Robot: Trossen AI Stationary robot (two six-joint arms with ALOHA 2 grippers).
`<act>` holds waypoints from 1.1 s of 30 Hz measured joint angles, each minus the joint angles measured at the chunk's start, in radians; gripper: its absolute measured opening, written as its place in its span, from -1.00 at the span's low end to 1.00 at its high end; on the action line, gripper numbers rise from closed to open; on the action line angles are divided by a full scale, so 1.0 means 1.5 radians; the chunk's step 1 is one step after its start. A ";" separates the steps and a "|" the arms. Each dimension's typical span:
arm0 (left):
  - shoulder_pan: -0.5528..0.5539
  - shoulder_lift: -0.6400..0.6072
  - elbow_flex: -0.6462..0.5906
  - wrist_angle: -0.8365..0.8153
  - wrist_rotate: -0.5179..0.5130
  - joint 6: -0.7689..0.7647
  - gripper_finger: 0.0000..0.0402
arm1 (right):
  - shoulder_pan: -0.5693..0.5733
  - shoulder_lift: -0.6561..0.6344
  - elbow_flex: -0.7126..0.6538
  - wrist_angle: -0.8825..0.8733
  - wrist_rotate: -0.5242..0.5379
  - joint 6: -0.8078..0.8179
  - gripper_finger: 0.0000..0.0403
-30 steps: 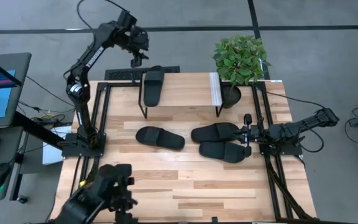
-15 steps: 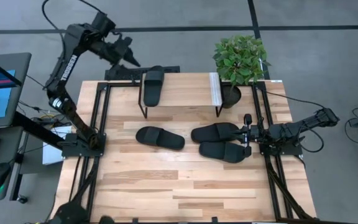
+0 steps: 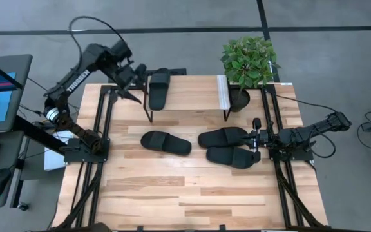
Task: Pick and place slides into the shelf
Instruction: Put the bottom black slide on the shelf
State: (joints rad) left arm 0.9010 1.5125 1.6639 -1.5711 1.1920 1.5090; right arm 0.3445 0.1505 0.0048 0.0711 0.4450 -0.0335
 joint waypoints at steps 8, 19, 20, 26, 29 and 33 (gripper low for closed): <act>-0.067 -0.001 -0.169 0.000 0.130 0.148 -0.09 | 0.000 0.000 0.000 0.000 0.001 0.000 -1.00; -0.168 0.000 -0.417 0.001 0.252 0.435 -0.09 | 0.000 0.000 0.000 0.000 0.001 0.000 -1.00; -0.178 0.000 -0.434 0.000 0.253 0.448 -0.09 | 0.000 0.000 0.000 0.000 0.001 0.000 -1.00; -0.246 -0.001 -0.522 0.040 0.253 0.493 -0.09 | 0.000 0.000 0.000 0.000 0.000 0.000 -1.00; -0.279 0.000 -0.558 0.070 0.253 0.494 -0.09 | 0.000 0.000 0.000 0.000 0.001 0.000 -1.00; -0.319 0.000 -0.600 0.100 0.254 0.491 -0.09 | 0.000 0.000 0.000 0.000 0.001 0.000 -1.00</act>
State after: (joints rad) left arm 0.4220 1.5124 0.7640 -1.4215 1.5725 2.2461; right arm 0.3443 0.1501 0.0046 0.0713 0.4458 -0.0337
